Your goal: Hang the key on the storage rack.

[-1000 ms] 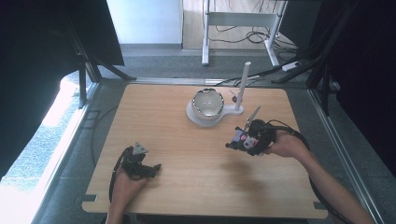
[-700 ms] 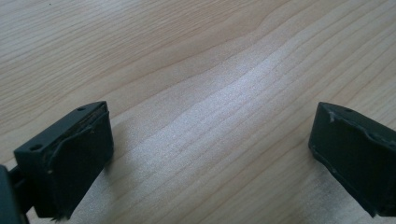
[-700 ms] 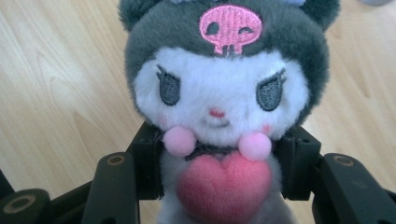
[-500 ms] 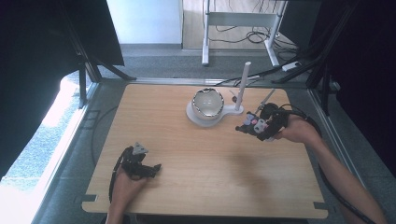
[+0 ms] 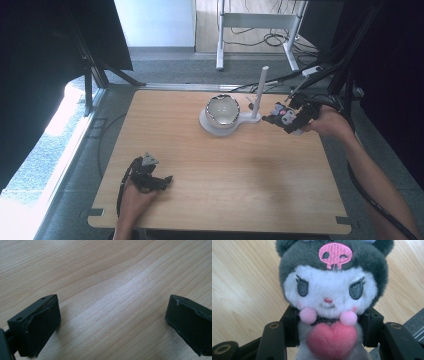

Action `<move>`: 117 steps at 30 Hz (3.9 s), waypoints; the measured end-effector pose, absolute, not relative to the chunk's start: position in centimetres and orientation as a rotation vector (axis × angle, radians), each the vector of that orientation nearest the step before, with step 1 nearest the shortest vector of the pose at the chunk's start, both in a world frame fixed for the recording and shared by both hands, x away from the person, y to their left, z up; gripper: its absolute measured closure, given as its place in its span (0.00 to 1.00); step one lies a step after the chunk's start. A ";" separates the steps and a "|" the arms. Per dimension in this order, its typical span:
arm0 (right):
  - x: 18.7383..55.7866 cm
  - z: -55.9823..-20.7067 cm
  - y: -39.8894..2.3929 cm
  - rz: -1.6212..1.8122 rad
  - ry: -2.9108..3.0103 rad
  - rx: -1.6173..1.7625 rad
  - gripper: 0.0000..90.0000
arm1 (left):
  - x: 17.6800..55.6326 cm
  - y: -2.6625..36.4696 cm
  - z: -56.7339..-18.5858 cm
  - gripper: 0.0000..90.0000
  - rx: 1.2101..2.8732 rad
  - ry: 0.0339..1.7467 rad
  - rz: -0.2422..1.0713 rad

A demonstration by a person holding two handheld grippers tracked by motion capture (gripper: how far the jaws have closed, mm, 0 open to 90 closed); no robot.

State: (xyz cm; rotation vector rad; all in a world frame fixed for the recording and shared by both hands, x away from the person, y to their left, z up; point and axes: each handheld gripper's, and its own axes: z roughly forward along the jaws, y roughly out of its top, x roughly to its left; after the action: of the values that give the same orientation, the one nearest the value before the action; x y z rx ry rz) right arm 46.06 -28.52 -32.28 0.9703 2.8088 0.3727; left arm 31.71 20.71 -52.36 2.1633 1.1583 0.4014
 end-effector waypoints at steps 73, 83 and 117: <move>53.5 -31.7 -26.7 0.421 2.715 1.163 0.49 | 31.7 20.7 -52.4 0.00 2.163 1.158 0.400; 54.5 -34.5 -26.5 0.398 2.710 1.173 0.49 | 31.7 20.7 -52.4 0.00 2.163 1.158 0.402; 52.8 -36.3 -25.7 0.365 2.726 0.963 0.16 | 31.7 20.7 -52.3 0.00 2.166 1.158 0.399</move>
State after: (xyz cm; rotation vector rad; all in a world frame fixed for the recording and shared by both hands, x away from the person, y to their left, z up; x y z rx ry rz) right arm 52.81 -25.72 -36.33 0.9632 2.7261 0.3653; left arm 31.71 20.72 -52.35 2.1662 1.1584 0.3993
